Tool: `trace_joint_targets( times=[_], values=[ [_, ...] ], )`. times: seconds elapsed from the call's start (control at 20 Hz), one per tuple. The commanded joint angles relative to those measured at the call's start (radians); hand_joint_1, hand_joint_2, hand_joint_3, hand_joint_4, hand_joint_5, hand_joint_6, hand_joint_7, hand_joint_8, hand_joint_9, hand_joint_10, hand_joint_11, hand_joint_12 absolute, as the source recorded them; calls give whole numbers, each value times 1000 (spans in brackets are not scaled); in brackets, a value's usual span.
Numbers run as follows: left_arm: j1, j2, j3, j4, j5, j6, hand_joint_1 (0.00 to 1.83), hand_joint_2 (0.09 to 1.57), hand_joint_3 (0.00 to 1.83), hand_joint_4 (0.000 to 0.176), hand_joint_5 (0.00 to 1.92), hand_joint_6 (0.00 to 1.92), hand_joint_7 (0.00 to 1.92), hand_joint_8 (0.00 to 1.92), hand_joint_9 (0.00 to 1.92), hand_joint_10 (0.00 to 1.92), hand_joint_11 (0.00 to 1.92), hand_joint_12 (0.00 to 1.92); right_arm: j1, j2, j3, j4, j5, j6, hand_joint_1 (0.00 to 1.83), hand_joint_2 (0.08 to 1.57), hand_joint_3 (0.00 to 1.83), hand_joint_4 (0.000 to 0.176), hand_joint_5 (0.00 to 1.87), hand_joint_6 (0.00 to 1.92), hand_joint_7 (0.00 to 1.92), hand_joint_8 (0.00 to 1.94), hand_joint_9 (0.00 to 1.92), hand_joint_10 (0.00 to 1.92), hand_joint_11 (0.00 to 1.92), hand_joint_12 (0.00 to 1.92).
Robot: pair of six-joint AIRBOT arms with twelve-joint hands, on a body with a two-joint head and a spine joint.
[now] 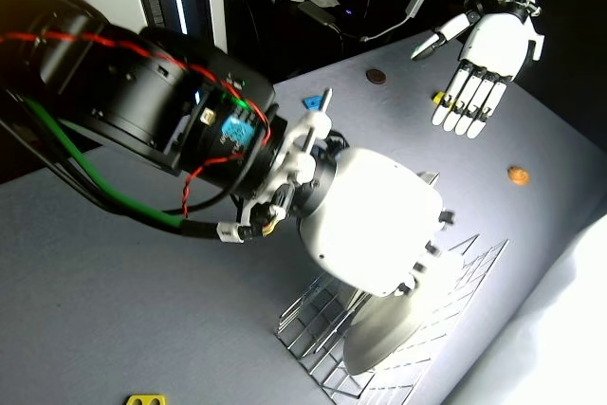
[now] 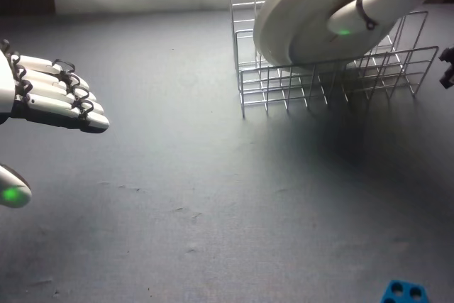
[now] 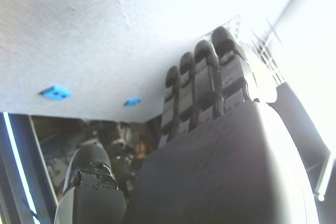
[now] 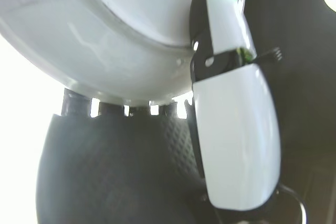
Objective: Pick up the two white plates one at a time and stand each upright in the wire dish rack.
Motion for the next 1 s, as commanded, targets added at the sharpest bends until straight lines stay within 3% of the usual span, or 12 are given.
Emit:
trace_joint_targets(
  times=[0.0,0.55,0.6,0.65,0.7,0.85,0.95],
  values=[
    [-12,4,5,-69,-46,0,0,1065,0,0,161,4,175,3,147,2,0,343,6,3,4,6,117,11,1186,1167,0,24,862,1210,928,1045,1195,76,712,1203],
    [-23,2,-3,-52,-58,0,0,1064,0,0,159,0,166,1,140,0,0,310,-60,-22,6,-110,175,9,1182,1174,0,23,855,1229,907,1067,1168,71,664,1234],
    [-24,2,-3,-51,-58,0,0,1068,1,0,159,1,167,2,141,2,0,307,-65,-27,6,-124,183,8,1188,1167,0,3,813,1230,962,1032,1170,72,682,1207],
    [-24,3,-3,-50,-58,0,0,1066,0,0,156,0,164,0,138,0,0,305,-69,-31,6,-133,188,8,1189,1182,3,0,744,1283,958,1081,1141,61,643,1208],
    [-24,3,-2,-50,-58,0,0,1067,0,0,163,1,174,2,149,3,0,344,-71,-34,6,-135,190,7,1188,1178,0,0,764,1280,959,1055,1132,57,643,1204],
    [-26,2,-2,-50,-60,1,0,1071,2,0,169,3,182,4,153,3,0,351,-71,-44,6,-137,196,5,1199,1144,0,27,915,1127,970,984,1201,83,727,1162],
    [-29,2,-2,-44,-61,3,0,1067,0,0,157,0,173,1,144,0,0,324,-71,-46,6,-142,199,3,1202,1138,1,23,900,1117,998,968,1228,88,774,1136]
  ],
)
